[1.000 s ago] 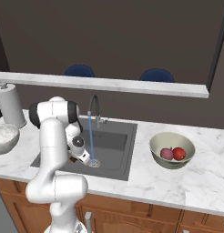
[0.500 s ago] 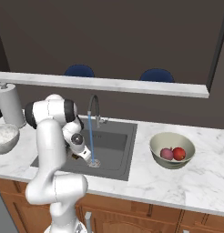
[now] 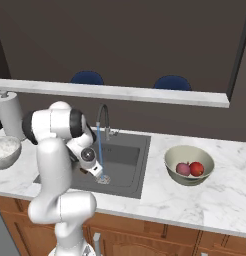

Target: Pick the onions from the sink and place them in one bowl. Place the sweet potato in the other bowl. Then turn off the sink faucet.

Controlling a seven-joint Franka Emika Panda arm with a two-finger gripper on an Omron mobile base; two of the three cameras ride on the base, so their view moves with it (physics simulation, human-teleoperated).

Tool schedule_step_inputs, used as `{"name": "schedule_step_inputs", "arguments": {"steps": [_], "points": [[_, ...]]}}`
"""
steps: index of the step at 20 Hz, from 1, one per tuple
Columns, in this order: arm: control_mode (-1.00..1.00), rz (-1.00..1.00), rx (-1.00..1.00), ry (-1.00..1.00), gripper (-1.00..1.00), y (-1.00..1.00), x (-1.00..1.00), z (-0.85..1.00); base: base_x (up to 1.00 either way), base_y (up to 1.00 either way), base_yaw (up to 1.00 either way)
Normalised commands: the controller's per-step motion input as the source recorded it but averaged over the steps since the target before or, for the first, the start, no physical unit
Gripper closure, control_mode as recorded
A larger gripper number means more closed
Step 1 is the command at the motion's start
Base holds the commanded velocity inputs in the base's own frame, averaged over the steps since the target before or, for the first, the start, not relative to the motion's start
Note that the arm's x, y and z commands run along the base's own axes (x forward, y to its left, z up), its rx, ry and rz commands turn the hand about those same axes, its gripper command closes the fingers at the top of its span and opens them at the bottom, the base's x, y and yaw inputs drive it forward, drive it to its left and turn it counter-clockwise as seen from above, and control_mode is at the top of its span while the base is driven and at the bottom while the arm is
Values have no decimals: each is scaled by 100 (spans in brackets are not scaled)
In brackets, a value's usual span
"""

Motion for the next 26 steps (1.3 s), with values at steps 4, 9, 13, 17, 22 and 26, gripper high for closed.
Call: {"name": "schedule_step_inputs", "arguments": {"steps": [4, 9, 13, 17, 22, 26], "points": [[-100, 0, 0, 0, 100, 0, -1, 76, 0, 0, 0], [-100, 0, 0, 0, 100, 0, -5, 72, 0, 0, 0], [-100, 0, -1, 0, 100, 0, -16, 66, 0, 0, 0], [-100, 2, -4, 0, 100, 2, -18, 73, 0, 0, 0], [-100, 6, -6, 1, 100, 0, -23, 86, 0, 0, 0], [-100, 7, -5, 2, 100, 0, -29, 97, 0, 0, 0]]}}
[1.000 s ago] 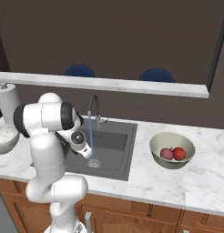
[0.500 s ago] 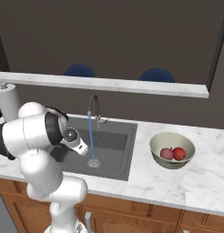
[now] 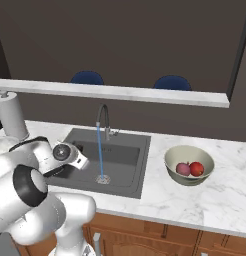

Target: Pick the onions from the sink and place them in one bowl. Place the sweet potato in the other bowl. Then turn off the sink faucet.

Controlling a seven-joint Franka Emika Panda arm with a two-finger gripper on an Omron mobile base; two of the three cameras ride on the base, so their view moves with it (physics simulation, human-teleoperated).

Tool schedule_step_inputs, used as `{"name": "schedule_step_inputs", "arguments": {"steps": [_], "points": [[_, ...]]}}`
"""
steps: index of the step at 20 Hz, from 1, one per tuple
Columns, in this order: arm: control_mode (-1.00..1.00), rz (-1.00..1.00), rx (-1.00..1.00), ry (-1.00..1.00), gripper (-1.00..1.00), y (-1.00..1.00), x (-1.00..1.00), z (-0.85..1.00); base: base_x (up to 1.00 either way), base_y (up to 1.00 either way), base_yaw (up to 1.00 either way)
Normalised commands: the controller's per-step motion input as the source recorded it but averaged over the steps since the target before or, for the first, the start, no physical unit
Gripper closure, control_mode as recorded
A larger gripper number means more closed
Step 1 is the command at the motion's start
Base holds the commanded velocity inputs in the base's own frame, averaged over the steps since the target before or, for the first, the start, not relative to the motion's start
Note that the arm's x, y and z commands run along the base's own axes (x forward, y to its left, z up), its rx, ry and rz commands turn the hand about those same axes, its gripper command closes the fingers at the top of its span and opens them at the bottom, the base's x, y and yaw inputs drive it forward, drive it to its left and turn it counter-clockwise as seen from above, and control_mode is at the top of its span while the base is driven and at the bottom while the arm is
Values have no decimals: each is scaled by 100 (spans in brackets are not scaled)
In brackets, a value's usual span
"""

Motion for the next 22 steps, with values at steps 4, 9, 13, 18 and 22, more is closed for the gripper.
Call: {"name": "schedule_step_inputs", "arguments": {"steps": [4, 9, 13, 18, 22], "points": [[-100, 6, -7, 6, 100, 0, -37, 100, 0, 0, 0], [-100, 5, -12, 16, 100, 0, -42, 100, 0, 0, 0], [-100, 2, -14, 30, 100, 0, -55, 100, 0, 0, 0], [-100, 1, -20, 47, 100, -6, -66, 100, 0, 0, 0], [-100, 0, -23, 59, 100, -18, -78, 100, 0, 0, 0]]}}
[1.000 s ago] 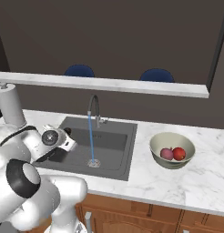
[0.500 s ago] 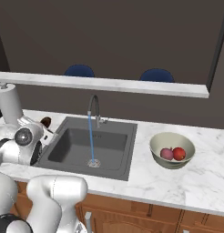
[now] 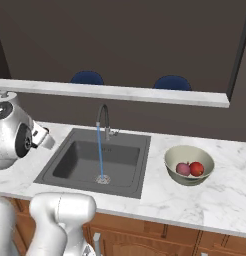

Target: Pick the onions from the sink and place them in one bowl. Place the sweet potato in the other bowl. Then turn off the sink faucet.

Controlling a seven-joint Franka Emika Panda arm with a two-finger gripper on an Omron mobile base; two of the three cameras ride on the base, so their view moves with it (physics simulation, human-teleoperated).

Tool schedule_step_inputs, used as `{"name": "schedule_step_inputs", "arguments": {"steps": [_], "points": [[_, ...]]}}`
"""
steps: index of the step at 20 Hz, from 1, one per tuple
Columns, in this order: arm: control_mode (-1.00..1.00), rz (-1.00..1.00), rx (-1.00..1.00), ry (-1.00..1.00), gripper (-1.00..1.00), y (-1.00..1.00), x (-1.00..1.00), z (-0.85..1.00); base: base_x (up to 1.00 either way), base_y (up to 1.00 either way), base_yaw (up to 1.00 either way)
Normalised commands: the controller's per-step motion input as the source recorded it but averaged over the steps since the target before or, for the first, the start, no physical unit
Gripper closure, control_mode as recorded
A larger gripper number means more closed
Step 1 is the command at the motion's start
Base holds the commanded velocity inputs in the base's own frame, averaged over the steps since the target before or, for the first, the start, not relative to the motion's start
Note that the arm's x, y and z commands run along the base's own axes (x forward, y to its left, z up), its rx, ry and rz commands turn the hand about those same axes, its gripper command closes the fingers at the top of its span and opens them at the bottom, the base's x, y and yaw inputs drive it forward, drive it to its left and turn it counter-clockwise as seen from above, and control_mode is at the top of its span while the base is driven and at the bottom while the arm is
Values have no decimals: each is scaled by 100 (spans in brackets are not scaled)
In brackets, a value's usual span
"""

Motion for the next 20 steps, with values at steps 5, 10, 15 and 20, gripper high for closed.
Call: {"name": "schedule_step_inputs", "arguments": {"steps": [5, 10, 15, 20], "points": [[-100, 1, -25, 56, 100, -6, -51, 48, 0, 0, 0], [-100, 4, -12, 24, 100, 17, -26, 1, 0, 0, 0], [-100, 1, -3, 0, 100, 29, -31, -2, 0, 0, 0], [-100, 0, 2, -5, 100, 17, -23, -14, 0, 0, 0]]}}
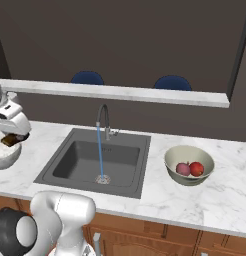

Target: Pick the onions from the sink and place them in one bowl. Place the sweet potato in the other bowl. Then turn off the sink faucet.

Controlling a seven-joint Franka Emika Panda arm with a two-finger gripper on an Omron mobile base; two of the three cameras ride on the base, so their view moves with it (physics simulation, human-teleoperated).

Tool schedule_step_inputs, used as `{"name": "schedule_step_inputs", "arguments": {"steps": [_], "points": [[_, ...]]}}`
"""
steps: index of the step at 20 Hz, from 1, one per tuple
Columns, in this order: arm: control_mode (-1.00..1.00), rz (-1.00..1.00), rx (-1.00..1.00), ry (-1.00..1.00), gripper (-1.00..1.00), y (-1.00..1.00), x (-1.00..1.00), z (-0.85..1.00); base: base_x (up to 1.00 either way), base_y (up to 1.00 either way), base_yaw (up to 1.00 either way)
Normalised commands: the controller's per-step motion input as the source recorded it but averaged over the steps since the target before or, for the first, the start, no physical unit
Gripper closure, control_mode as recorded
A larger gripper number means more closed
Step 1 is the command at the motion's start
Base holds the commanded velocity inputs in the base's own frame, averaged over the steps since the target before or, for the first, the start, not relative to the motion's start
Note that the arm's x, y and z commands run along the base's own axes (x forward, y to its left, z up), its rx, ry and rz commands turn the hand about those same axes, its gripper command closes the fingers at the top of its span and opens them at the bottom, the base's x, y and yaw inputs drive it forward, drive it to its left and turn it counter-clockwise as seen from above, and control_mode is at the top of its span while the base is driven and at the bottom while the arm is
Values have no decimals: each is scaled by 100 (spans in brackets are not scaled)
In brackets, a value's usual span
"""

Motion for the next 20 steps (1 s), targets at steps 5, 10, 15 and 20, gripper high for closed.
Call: {"name": "schedule_step_inputs", "arguments": {"steps": [5, 10, 15, 20], "points": [[-100, 0, 2, -21, 100, 16, -23, -17, 0, 0, 0], [-100, 0, 14, -24, 100, 16, 0, -26, 0, 0, 0], [-100, 0, 21, -9, 100, 32, 0, -4, 0, 0, 0], [-100, 0, 18, 0, 100, 47, 0, 5, 0, 0, 0]]}}
